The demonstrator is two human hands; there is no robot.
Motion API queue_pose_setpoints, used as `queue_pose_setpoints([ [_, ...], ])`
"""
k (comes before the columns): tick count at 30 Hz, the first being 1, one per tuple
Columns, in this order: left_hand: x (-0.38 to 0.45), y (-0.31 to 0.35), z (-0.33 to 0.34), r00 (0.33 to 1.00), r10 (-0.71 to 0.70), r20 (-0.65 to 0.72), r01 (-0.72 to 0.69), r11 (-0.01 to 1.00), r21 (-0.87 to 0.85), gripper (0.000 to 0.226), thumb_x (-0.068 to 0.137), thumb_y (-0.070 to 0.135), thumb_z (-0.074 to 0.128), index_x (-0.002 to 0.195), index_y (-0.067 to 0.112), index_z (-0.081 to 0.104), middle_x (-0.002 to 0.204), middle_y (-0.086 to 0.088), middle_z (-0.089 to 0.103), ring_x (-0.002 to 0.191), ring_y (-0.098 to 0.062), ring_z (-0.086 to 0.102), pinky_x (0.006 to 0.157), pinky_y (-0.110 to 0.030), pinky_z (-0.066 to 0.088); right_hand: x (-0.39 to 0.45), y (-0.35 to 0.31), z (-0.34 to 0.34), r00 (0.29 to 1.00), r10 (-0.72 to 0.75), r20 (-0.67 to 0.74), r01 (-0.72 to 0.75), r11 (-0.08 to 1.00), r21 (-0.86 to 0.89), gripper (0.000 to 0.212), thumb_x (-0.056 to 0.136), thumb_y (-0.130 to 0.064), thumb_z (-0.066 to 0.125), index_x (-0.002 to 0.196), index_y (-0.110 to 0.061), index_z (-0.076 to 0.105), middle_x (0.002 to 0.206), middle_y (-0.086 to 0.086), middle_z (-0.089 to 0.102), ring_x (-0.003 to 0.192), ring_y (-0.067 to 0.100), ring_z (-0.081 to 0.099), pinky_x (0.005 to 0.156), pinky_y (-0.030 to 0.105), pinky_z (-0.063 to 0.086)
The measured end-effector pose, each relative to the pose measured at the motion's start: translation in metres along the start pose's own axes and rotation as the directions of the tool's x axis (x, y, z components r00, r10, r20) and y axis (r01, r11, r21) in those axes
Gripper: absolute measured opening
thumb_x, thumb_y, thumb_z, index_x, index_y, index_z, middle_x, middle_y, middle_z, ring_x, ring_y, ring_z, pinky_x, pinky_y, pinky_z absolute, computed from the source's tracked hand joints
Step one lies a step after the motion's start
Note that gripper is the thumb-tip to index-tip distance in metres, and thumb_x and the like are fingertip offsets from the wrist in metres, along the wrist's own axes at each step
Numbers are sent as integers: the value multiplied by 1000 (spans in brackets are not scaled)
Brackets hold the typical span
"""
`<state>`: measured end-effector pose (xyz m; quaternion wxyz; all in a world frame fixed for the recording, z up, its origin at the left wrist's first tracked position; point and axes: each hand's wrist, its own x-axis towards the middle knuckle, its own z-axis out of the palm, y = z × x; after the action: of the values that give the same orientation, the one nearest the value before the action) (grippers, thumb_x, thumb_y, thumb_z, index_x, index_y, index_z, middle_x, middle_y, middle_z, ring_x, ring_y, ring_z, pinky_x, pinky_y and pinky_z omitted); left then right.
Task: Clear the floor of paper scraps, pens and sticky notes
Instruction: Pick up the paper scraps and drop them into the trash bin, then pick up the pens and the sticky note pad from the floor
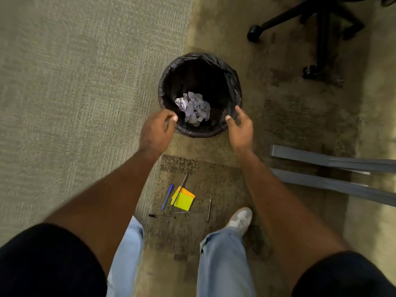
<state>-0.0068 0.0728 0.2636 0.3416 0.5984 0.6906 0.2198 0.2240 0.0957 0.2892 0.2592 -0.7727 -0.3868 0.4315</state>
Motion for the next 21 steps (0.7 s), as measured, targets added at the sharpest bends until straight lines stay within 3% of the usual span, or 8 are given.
queue_pose_setpoints([
  [5, -52, -24, -30, 969, -21, 244, -2, 996, 94, 25, 99, 35, 51, 108, 17, 66, 105, -4, 70, 93, -22, 64, 75, -34, 51, -57, 35, -13, 997, 21, 74, -7, 982, -189, 48, 97, -12, 58, 144, -8, 48, 156, 14, 41, 146, 25, 35, 121, 45, 31],
  [8, -72, -46, -37, 934, -151, 325, 99, 980, 172, 23, 100, 36, 53, 108, 19, 66, 103, -3, 71, 84, -19, 62, 66, -27, 43, -77, 66, -6, 990, 60, 132, -24, 967, -255, 48, 96, -13, 59, 143, -11, 50, 155, 13, 41, 146, 25, 35, 121, 46, 31],
  [11, -93, -71, -25, 886, -323, 332, 256, 939, 229, 24, 100, 37, 53, 109, 20, 66, 100, -7, 72, 82, -21, 61, 70, -30, 45, -95, 106, 7, 978, 72, 194, -2, 941, -337, 46, 95, -16, 61, 140, -14, 53, 147, 11, 51, 138, 26, 46, 116, 42, 39],
  [16, -124, -122, 52, 851, -428, 303, 323, 883, 340, 22, 96, 33, 57, 107, 19, 69, 92, -9, 71, 84, -29, 66, 74, -32, 48, -97, 206, 32, 967, 36, 254, 97, 865, -492, 44, 93, -18, 62, 137, -16, 57, 140, 10, 60, 131, 29, 53, 106, 38, 46],
  [21, -150, -176, 169, 827, -449, 338, 268, 844, 465, 28, 95, 32, 54, 110, 13, 68, 108, -19, 71, 101, -39, 67, 86, -44, 55, -81, 327, 59, 974, 174, 144, -72, 843, -532, 39, 87, -8, 64, 125, -14, 65, 122, 10, 70, 114, 27, 65, 92, 33, 52],
])
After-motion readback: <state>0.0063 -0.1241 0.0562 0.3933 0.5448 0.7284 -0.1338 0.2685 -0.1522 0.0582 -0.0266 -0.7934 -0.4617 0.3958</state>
